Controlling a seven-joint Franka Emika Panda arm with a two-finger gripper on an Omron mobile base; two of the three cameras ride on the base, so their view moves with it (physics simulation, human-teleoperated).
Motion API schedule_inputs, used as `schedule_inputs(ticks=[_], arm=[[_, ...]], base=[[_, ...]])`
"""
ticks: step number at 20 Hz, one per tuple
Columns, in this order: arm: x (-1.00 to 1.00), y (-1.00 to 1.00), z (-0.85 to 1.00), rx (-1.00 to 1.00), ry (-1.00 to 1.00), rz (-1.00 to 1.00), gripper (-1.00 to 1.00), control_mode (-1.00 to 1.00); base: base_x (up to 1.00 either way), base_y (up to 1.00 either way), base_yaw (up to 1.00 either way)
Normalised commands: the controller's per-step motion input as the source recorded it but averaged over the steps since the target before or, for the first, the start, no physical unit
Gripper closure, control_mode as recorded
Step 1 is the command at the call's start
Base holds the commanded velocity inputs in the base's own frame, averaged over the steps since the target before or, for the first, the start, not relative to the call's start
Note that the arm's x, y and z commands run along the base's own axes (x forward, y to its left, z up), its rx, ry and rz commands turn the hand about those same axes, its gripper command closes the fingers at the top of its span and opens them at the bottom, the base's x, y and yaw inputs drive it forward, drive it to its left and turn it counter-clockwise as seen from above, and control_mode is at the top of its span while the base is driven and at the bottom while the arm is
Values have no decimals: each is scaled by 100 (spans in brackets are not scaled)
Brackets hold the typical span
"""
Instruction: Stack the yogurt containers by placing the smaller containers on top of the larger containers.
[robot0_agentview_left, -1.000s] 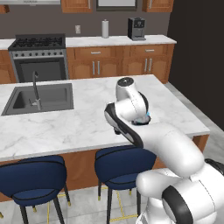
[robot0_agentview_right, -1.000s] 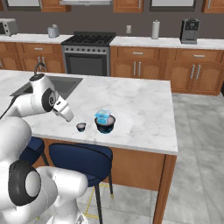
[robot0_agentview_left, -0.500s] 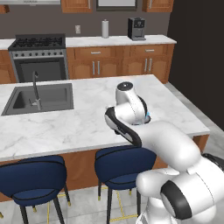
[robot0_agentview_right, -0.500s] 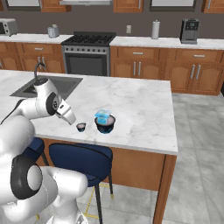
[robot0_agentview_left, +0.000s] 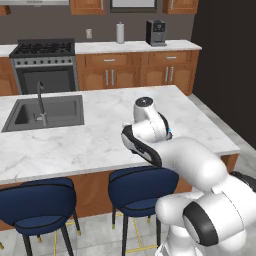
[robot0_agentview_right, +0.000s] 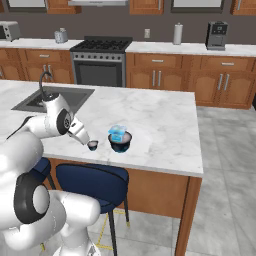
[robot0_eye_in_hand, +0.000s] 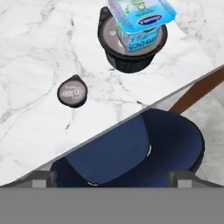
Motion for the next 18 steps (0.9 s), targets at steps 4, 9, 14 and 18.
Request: schedule_inputs(ticks=[4, 9, 14, 18], arm=[[12, 0, -12, 0, 0, -1, -100, -100], [22, 0, -11, 3, 1, 0, -100, -100], [24, 0, -13, 4, 1, 0, -100, -100], [21, 0, -14, 3, 1, 0, -100, -100]], base=[[0, 0, 0], [0, 0, 0], [0, 0, 0], [0, 0, 0]])
